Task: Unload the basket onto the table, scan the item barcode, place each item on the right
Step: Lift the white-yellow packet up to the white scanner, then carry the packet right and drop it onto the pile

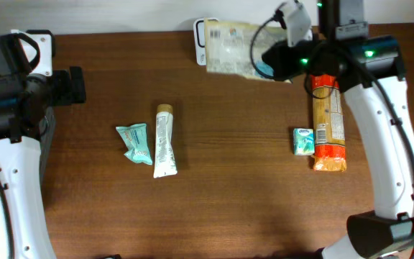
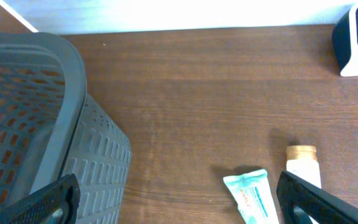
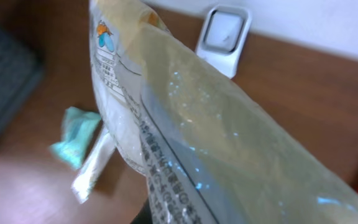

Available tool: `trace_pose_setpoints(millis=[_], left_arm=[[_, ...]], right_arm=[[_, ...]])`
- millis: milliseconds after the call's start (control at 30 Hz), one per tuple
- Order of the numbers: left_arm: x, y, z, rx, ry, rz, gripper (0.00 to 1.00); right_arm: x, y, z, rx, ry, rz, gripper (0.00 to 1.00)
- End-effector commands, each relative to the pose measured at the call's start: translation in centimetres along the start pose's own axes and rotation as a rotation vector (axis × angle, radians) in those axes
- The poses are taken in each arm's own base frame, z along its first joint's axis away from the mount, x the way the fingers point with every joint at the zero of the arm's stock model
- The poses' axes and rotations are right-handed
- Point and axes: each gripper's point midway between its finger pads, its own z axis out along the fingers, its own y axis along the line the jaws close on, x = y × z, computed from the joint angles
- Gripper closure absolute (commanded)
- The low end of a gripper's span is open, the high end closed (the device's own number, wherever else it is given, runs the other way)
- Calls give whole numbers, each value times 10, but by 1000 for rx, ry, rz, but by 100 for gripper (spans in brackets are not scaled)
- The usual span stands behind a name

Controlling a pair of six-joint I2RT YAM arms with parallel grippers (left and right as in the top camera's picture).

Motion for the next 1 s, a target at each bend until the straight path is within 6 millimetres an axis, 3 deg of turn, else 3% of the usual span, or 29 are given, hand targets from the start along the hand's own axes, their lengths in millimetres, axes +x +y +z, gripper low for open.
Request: trace_pose_setpoints(millis=[0, 100, 167, 267, 433, 600, 967], left_arm=[[-2, -1, -4, 4, -12, 12, 1], [-2, -1, -4, 4, -12, 12, 1], [-2, -1, -4, 4, -12, 12, 1], [-2, -1, -4, 4, -12, 12, 1], [-2, -1, -4, 4, -12, 12, 1], [-2, -1, -4, 4, -12, 12, 1], [-2, -1, -4, 4, -12, 12, 1]], right_arm=[[-32, -52, 22, 538, -53, -143, 96], [-57, -63, 49, 811, -63, -343, 96], [-64, -74, 79, 904, -27, -481, 96], [-70, -87, 124, 988, 25, -680, 96], [-77, -86, 182, 1040, 39, -927, 96], [-73, -64, 207, 1006, 17, -992, 96], [-73, -62, 203, 1041, 27, -977, 96]])
